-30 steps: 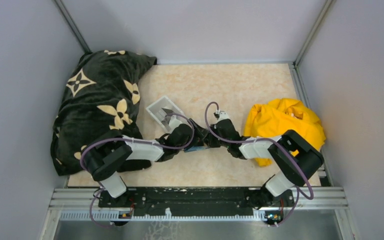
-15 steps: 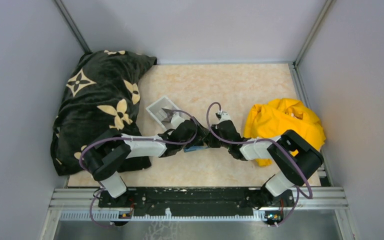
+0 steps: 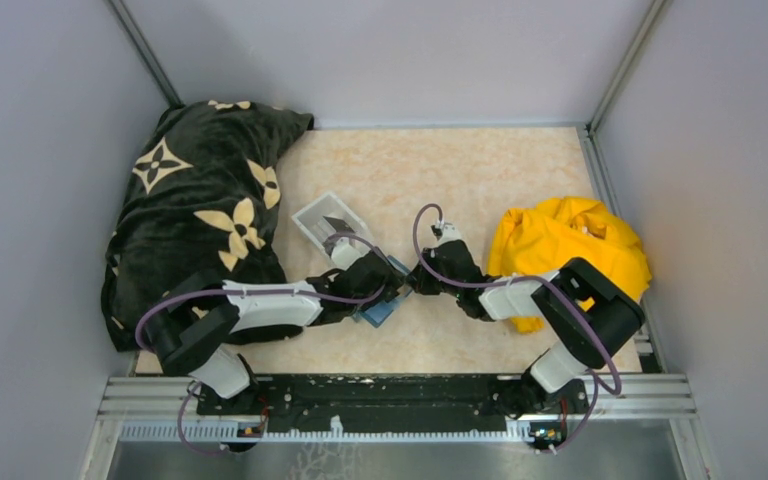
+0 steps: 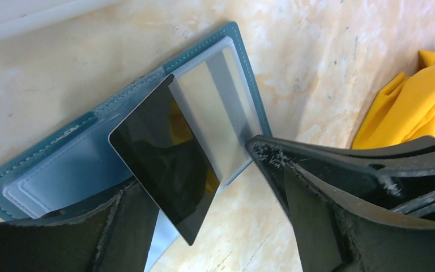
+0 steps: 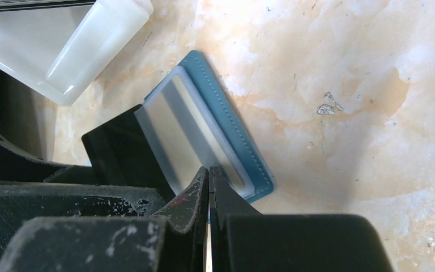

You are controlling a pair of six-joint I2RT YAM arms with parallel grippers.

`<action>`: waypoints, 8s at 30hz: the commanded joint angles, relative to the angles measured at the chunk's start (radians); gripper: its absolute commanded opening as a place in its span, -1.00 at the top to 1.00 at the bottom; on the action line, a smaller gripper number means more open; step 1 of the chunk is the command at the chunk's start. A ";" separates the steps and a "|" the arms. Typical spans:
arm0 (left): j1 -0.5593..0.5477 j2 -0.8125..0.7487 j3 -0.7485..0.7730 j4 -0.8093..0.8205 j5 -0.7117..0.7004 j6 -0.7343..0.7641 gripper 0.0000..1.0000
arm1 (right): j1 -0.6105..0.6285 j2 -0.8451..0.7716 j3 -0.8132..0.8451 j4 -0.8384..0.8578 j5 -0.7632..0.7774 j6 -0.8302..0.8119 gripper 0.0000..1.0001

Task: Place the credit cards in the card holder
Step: Insert the credit card into the card holder.

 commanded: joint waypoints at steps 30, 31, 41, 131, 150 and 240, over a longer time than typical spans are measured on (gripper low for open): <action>-0.022 -0.039 -0.175 -0.419 -0.157 -0.192 0.82 | -0.014 0.025 0.056 -0.139 -0.019 -0.091 1.00; -0.022 -0.043 -0.180 -0.416 -0.165 -0.193 0.85 | -0.014 0.018 0.065 -0.154 -0.011 -0.101 1.00; -0.022 -0.062 -0.190 -0.418 -0.169 -0.167 0.98 | -0.013 0.026 0.173 -0.262 0.021 -0.185 1.00; -0.156 -0.285 -0.165 -0.335 -0.083 -0.165 1.00 | -0.016 0.189 0.539 -0.500 0.127 -0.407 1.00; 0.068 -0.128 -0.110 -0.071 0.048 0.165 1.00 | -0.025 0.085 0.478 -0.482 0.246 -0.375 0.98; 0.273 0.264 -0.076 0.732 0.609 0.211 1.00 | -0.143 -0.018 0.244 -0.398 0.165 -0.280 0.64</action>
